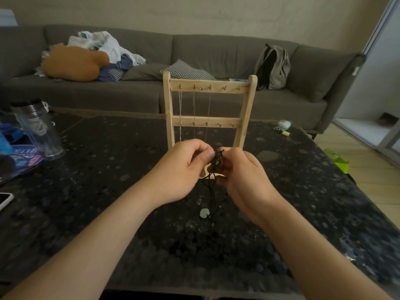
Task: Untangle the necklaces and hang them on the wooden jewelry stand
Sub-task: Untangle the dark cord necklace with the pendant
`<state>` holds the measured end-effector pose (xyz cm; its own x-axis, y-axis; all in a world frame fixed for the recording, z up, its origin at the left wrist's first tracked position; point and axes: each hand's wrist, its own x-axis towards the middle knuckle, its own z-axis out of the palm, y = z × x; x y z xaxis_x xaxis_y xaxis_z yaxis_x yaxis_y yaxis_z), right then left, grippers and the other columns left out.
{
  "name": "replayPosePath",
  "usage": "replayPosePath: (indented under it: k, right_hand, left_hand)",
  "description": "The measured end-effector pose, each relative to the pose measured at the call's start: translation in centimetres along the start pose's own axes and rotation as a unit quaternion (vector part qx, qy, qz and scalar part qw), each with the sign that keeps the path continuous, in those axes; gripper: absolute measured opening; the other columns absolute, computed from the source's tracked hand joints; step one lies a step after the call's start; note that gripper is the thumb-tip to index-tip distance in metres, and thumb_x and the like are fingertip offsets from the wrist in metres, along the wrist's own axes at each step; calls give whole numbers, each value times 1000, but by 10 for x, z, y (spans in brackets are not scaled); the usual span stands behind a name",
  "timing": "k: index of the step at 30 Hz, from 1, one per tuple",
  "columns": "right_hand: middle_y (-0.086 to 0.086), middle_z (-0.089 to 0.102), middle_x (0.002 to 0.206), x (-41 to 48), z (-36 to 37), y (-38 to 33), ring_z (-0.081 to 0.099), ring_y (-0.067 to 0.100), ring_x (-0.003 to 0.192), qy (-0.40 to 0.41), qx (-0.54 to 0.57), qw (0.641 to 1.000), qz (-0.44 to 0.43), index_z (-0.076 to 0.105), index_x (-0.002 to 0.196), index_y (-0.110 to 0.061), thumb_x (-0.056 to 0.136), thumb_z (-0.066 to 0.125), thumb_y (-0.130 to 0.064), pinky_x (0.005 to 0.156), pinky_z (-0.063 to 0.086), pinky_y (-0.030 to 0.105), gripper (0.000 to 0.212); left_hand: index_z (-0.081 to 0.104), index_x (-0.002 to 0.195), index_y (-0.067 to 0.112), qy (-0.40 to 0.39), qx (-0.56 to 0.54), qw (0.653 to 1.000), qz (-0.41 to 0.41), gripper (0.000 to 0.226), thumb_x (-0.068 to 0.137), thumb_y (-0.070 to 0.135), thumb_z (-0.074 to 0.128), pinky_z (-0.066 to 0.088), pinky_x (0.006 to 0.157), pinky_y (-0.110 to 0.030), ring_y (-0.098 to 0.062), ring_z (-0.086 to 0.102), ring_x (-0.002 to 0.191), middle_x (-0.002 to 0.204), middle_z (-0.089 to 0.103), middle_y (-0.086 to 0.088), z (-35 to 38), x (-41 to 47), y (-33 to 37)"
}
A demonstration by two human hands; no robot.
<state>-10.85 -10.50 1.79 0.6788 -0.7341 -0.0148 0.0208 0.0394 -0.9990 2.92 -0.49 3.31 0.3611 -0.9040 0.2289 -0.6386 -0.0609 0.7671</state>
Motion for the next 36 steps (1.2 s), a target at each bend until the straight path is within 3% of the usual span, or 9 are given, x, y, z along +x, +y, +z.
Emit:
replayPosePath:
  k: [2,6,10,15,18,23,27,32,36]
  right_hand:
    - [4,72,104,0,1,0,68,25,109,9,4,1000,-12,74,110,-14,108,48,-29,95,55,46,30]
    - [-7,75,89,-1,-1,-3,71,6,88,65,-28,994,-85,77,105,-16,107,59,-21,84,58,28,19]
    - [-12,77,83,1,-5,-4,74,6,86,114,14,987,-108,78,104,-16,102,69,-13,85,60,28,10]
    - [-8,73,82,1,-5,-4,72,10,85,60,74,991,-89,66,110,-18,102,66,-4,82,56,32,16]
    - [0,69,89,2,-3,-2,67,16,87,38,61,993,-89,64,108,-20,102,63,-5,79,52,35,17]
    - [1,62,85,-1,-5,-6,58,18,84,46,26,993,-101,63,101,-19,101,63,-4,77,48,32,16]
    - [5,59,87,-4,-6,-7,54,19,81,26,-20,993,-112,62,105,-15,105,61,-9,75,49,33,6]
    - [9,75,108,-6,-1,-6,73,24,95,-3,-82,991,-110,63,121,-21,109,59,-15,84,61,33,15]
    - [6,77,102,-6,-3,-7,75,19,88,-27,-114,986,-118,60,122,-23,105,64,-10,79,63,33,21]
  left_hand:
    - [66,110,33,-1,24,1000,0,17,113,35,49,45,65,-8,6,62,73,82,66,9,0,0,1]
    - [64,112,36,1,35,999,-5,15,113,37,49,47,66,-8,5,63,75,82,66,9,-3,0,2]
    - [66,114,34,21,17,999,-32,15,112,36,51,49,67,-11,6,66,75,83,68,9,-3,-1,1]
    - [69,120,19,29,-229,962,-148,27,114,35,48,62,100,-46,-16,76,87,110,74,-7,4,2,3]
    - [68,120,9,7,-356,918,-174,30,113,31,49,60,89,-43,-19,73,83,104,75,-10,5,2,7]
    - [82,106,23,-1,-256,962,-91,15,103,32,70,55,81,-31,-13,65,85,98,76,-8,2,0,3]
    - [82,106,26,2,-226,969,-97,14,104,30,69,56,84,-33,-13,70,90,93,77,4,1,1,-1]
    - [77,111,19,13,-274,952,-132,18,109,27,61,58,88,-38,-20,72,101,100,76,0,1,2,0]
    - [71,115,24,53,-195,974,-104,14,110,24,58,58,85,-28,-7,73,91,94,77,8,-1,1,1]
